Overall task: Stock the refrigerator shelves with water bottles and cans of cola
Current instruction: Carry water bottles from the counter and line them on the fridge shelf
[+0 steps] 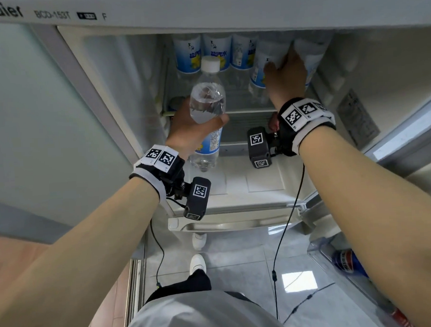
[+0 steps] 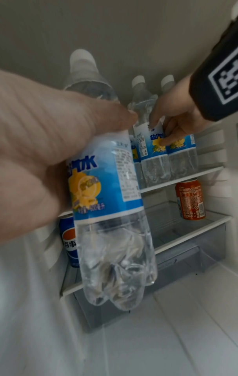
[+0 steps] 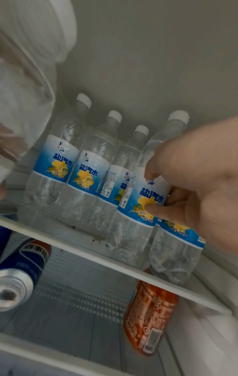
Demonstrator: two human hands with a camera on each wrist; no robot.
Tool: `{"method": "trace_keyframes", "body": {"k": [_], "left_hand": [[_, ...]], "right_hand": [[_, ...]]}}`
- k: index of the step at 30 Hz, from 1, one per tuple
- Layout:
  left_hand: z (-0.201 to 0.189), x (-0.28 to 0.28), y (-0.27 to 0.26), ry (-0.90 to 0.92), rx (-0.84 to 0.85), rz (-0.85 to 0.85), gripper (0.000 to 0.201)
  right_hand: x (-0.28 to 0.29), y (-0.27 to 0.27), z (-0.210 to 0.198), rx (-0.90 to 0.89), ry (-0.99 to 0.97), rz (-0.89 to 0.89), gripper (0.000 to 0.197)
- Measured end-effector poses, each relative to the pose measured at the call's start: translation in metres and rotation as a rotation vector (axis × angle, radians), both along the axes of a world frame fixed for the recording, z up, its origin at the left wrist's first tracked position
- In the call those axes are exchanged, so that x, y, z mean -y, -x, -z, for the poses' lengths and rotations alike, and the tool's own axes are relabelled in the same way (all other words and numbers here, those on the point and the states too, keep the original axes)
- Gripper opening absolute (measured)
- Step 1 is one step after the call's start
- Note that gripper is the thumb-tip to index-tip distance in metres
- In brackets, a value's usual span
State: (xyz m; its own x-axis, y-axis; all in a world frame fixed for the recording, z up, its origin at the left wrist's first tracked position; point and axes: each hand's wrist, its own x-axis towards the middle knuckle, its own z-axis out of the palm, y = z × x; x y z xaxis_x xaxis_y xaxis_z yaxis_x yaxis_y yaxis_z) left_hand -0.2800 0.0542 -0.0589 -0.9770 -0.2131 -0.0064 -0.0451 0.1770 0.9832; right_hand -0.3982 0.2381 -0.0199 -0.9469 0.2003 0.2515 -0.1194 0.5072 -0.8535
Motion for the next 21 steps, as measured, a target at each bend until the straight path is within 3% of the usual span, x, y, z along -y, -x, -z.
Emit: {"method": "trace_keyframes", "body": {"k": [2, 8, 12, 21], "left_hand": [[-0.004, 0.0, 0.003, 0.004, 0.002, 0.002, 0.054], [-0.021, -0.01, 0.022, -0.08, -0.073, -0.005, 0.047], [-0.028, -0.018, 0.041, -0.123, -0.109, 0.12, 0.069], [-0.042, -0.035, 0.075, -0.264, -0.178, 0.166, 0.058]], "right_hand": [[-0.006, -0.006, 0.002, 0.064, -0.064, -0.01, 0.01], [-0.021, -0.03, 0.021, 0.056, -0.339, -0.125, 0.02], [-0.025, -0.036, 0.028, 0.096, -0.201, -0.137, 0.027], [-0.038, -0.057, 0.011, 0.214, -0.065, -0.104, 0.025]]}}
